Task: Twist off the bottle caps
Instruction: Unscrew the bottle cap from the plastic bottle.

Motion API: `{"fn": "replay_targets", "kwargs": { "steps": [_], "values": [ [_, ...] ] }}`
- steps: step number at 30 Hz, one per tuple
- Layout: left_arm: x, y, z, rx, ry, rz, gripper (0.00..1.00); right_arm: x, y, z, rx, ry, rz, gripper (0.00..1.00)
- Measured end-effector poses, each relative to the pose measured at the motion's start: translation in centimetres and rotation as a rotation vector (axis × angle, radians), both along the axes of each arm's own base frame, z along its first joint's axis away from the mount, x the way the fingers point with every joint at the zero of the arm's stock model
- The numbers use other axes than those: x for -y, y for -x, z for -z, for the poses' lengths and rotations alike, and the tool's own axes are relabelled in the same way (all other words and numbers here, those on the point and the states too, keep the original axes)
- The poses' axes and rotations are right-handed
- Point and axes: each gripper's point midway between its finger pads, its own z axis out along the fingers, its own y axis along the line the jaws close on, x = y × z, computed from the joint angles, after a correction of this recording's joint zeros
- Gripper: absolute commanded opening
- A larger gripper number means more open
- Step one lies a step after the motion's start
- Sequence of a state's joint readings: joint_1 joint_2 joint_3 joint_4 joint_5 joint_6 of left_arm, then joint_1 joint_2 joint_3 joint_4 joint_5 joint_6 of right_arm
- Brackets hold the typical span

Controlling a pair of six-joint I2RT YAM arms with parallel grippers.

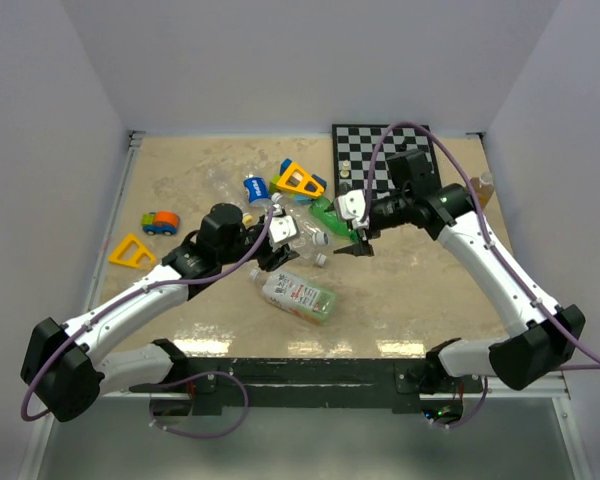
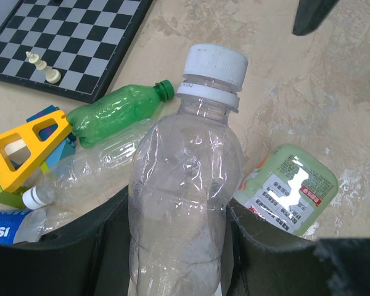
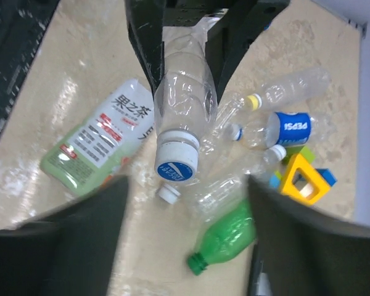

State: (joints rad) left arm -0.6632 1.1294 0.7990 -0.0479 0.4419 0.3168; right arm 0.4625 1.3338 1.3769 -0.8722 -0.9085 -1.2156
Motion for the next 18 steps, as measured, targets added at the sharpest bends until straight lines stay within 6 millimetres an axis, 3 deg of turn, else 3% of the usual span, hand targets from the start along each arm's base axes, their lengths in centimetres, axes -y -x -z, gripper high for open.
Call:
{"fn": "replay_targets", "kwargs": {
  "steps": [6, 10, 16, 18],
  "values": [
    [0.0, 0.0, 0.0, 0.0, 0.0, 0.0, 0.0, 0.5, -0.8, -2.5, -0.309, -0.119, 0.269, 0.98],
    [0.0, 0.0, 0.0, 0.0, 0.0, 0.0, 0.0, 0.4, -0.3, -4.0, -0.479, -0.223, 0.382, 0.98],
    [0.0, 0.0, 0.0, -0.001, 0.0, 0.0, 0.0, -0.5, -0.2, -2.1, -0.663, -0.24, 0.43, 0.98],
    [0.0, 0.0, 0.0, -0.001, 0.0, 0.0, 0.0, -0.8, -0.5, -1.2, -0.706, -0.226, 0.443, 0.93]
  ]
}}
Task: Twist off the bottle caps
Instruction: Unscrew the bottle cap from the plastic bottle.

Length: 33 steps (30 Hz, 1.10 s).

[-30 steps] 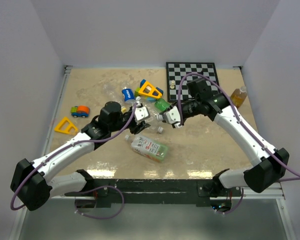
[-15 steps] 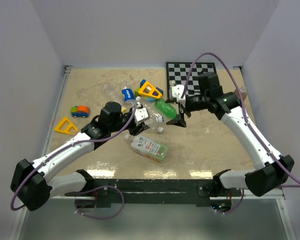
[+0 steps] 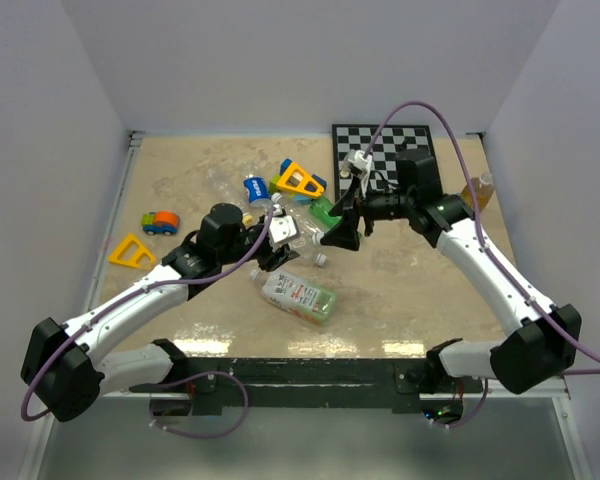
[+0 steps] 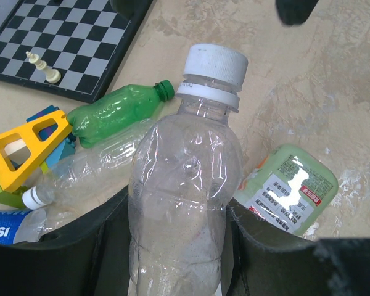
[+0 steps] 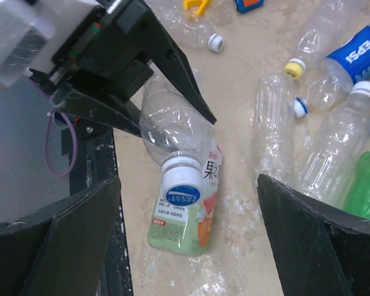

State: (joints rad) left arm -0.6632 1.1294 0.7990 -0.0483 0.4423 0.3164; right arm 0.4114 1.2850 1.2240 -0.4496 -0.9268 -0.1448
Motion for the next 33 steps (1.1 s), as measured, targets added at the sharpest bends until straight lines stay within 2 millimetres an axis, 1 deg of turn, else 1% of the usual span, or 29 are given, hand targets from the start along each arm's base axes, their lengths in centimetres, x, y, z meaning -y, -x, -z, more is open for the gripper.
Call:
{"fn": "replay_targets", "kwargs": {
  "steps": [3, 6, 11, 17, 19, 21, 25, 27, 30, 33],
  "values": [
    [0.0, 0.0, 0.0, 0.0, 0.0, 0.0, 0.0, -0.7, -0.4, 1.5, -0.065, 0.015, 0.002, 0.8],
    [0.0, 0.0, 0.0, 0.0, 0.0, 0.0, 0.0, -1.1, -0.5, 2.4, -0.104, 0.026, 0.003, 0.69],
    [0.0, 0.0, 0.0, 0.0, 0.0, 0.0, 0.0, -1.3, -0.3, 2.8, -0.131, 0.033, -0.001, 0.61],
    [0.0, 0.0, 0.0, 0.0, -0.001, -0.001, 0.0, -1.4, 0.0, 3.0, -0.139, 0.039, -0.01, 0.46],
    [0.0, 0.0, 0.0, 0.0, -0.001, -0.002, 0.0, -1.5, 0.1, 3.1, -0.142, 0.042, -0.013, 0.4],
    [-0.1, -0.1, 0.1, 0.0, -0.003, -0.004, 0.0, -1.5, 0.3, 3.1, -0.142, 0.044, -0.018, 0.32],
    [-0.1, 0.1, 0.3, -0.01, -0.011, -0.003, 0.0, -1.4, 0.6, 3.5, -0.147, 0.059, -0.032, 0.08],
    [-0.2, 0.2, 0.4, -0.015, -0.014, -0.001, 0.0, -1.5, 0.7, 3.6, -0.148, 0.064, -0.045, 0.0],
    [-0.2, 0.2, 0.6, -0.019, -0.018, -0.003, 0.0, -1.6, 0.7, 3.8, -0.128, 0.08, -0.072, 0.0],
    [-0.3, 0.2, 0.6, -0.02, -0.02, -0.004, 0.0, -1.6, 0.7, 3.9, -0.068, 0.115, -0.125, 0.0]
  ]
}}
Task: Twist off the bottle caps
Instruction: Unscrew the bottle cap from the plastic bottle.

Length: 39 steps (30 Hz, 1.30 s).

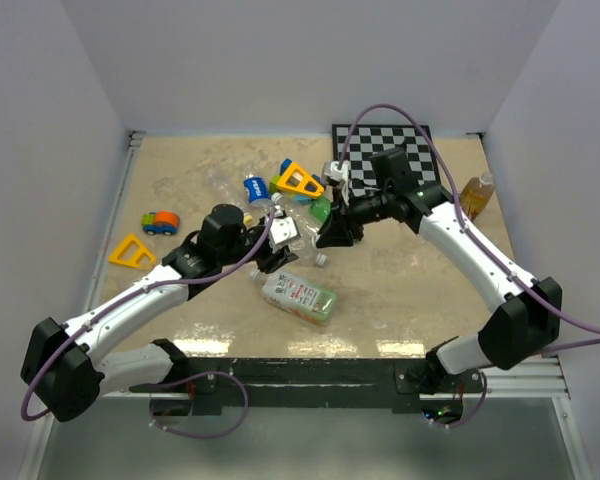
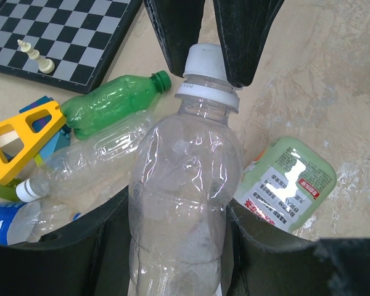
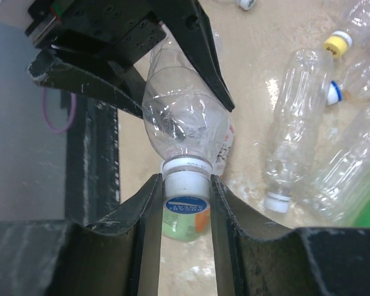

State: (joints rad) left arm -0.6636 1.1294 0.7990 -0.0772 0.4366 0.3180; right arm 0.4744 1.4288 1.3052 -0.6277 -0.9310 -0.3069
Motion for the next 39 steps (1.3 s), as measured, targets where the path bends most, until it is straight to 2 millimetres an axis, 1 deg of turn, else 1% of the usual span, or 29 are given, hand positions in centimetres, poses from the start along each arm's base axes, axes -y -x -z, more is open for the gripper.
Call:
{"fn": "replay_targets", "kwargs": {
  "steps": [3, 7, 10, 13, 16, 17, 18, 19, 22, 24, 27, 29, 32, 34, 37, 39],
  "values": [
    [-0.1, -0.1, 0.1, -0.001, -0.005, -0.01, 0.0, -0.2, -0.3, 0.2, 0.116, 0.054, -0.111, 0.0],
    [-0.8, -0.5, 0.6, -0.01, -0.027, -0.043, 0.0, -0.5, -1.0, 1.0, 0.301, 0.129, -0.281, 0.0],
    [-1.0, -0.7, 1.1, -0.016, -0.041, -0.059, 0.0, -0.5, -1.4, 1.5, 0.495, 0.165, -0.384, 0.08],
    [-0.9, -0.9, 0.8, -0.003, -0.032, -0.062, 0.0, -0.3, -1.5, 1.0, 0.685, 0.179, -0.429, 0.12],
    [-0.6, -1.3, -0.1, 0.027, -0.007, -0.061, 0.0, -0.1, -1.7, -0.1, 0.783, 0.182, -0.44, 0.18],
    [-0.6, -1.4, -0.2, 0.032, -0.002, -0.063, 0.0, -0.2, -1.8, -0.3, 0.8, 0.18, -0.441, 0.22],
    [-0.6, -1.4, -0.3, 0.035, -0.002, -0.065, 0.0, -0.2, -1.9, -0.3, 0.805, 0.179, -0.442, 0.29],
    [-0.6, -1.4, -0.2, 0.034, -0.003, -0.067, 0.0, -0.2, -1.9, -0.3, 0.802, 0.178, -0.441, 0.37],
    [-0.7, -1.4, 0.0, 0.028, -0.01, -0.069, 0.0, -0.3, -1.8, 0.2, 0.78, 0.17, -0.427, 0.55],
    [-0.6, -1.1, -0.1, 0.025, -0.005, -0.055, 0.0, 0.0, -2.0, 0.5, 0.755, 0.183, -0.401, 0.64],
    [-0.4, -0.8, -0.2, 0.023, 0.002, -0.037, 0.0, 0.4, -2.5, 0.4, 0.72, 0.189, -0.356, 0.73],
    [-0.3, -0.7, -0.3, 0.021, 0.005, -0.03, 0.0, 0.5, -2.5, 0.1, 0.692, 0.188, -0.329, 0.76],
    [-0.2, -0.6, -0.3, 0.021, 0.007, -0.025, 0.0, 0.6, -2.4, -0.9, 0.661, 0.187, -0.301, 0.78],
    [-0.2, -0.6, -0.3, 0.022, 0.008, -0.024, 0.0, 0.7, -2.3, -2.1, 0.649, 0.185, -0.283, 0.79],
    [-0.2, -0.6, -0.4, 0.021, 0.009, -0.022, 0.0, 1.0, -2.4, -3.7, 0.641, 0.172, -0.244, 0.84],
    [-0.2, -0.6, -0.4, 0.021, 0.009, -0.021, 0.0, 1.6, -2.4, -4.5, 0.609, 0.162, -0.192, 0.89]
  ]
}}
